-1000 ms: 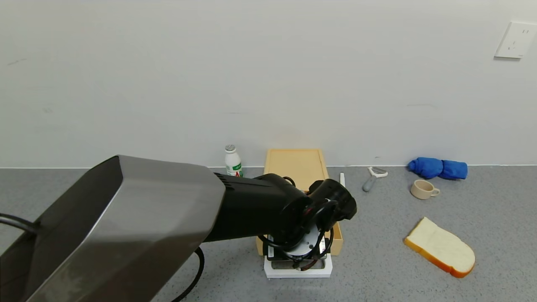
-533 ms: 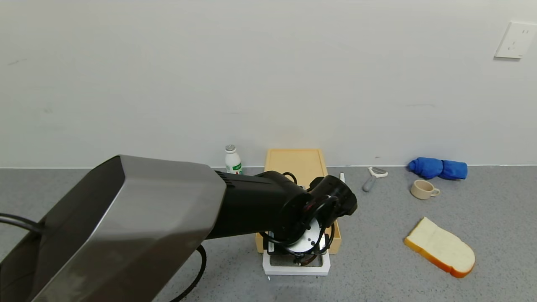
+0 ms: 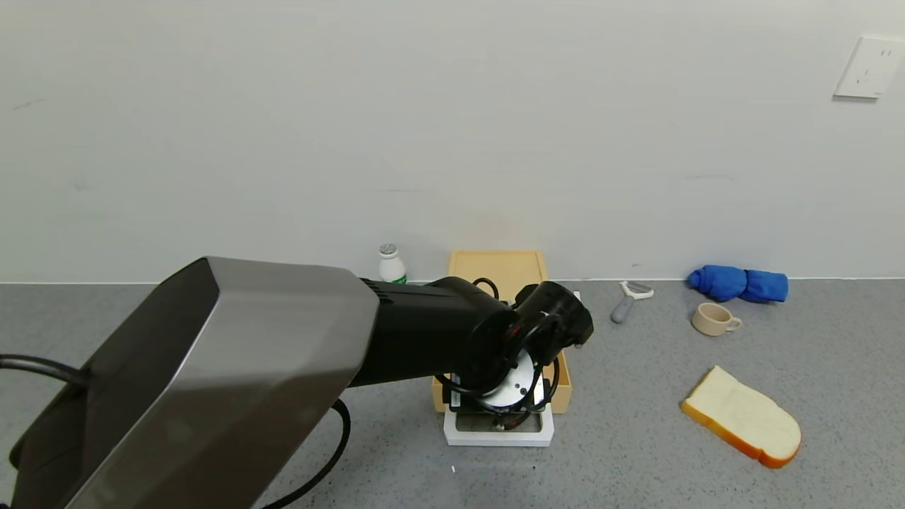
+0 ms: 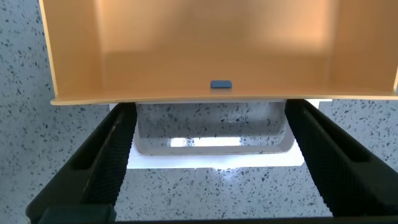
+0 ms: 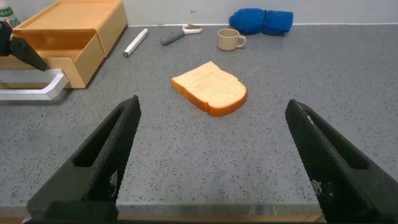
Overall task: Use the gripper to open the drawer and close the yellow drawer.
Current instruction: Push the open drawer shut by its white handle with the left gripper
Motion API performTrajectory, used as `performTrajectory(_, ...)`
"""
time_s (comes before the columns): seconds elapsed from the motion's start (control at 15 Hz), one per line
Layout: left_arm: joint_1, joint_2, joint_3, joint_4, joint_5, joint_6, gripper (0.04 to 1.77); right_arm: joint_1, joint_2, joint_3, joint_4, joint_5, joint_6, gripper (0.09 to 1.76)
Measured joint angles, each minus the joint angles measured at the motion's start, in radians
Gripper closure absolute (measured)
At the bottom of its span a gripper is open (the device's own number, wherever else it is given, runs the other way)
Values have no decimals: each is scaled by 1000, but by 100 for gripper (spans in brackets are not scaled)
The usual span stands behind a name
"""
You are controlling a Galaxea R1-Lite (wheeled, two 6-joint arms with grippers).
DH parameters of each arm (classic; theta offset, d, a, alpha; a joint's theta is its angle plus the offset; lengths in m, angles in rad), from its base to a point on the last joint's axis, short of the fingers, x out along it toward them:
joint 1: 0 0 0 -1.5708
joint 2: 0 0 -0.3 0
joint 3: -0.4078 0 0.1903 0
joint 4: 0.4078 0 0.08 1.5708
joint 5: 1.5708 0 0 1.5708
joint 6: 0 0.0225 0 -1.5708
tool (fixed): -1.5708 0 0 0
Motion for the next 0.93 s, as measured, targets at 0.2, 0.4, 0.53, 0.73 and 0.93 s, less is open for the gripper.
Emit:
performTrajectory(0.2, 11, 12, -30, 0, 4, 26, 9, 0, 0, 0, 0, 0, 0, 14)
performTrajectory(0.4, 33, 33, -82, 0, 4, 61, 9, 0, 0, 0, 0, 0, 0, 14)
performTrajectory(0.53, 49, 48, -117, -1, 3, 82, 9, 0, 0, 0, 0, 0, 0, 14)
performTrajectory(0.73, 64, 66, -151, -4, 3, 122, 9, 0, 0, 0, 0, 0, 0, 14)
performTrajectory(0.93, 82, 82, -174, -45, 1, 168, 9, 0, 0, 0, 0, 0, -1, 14)
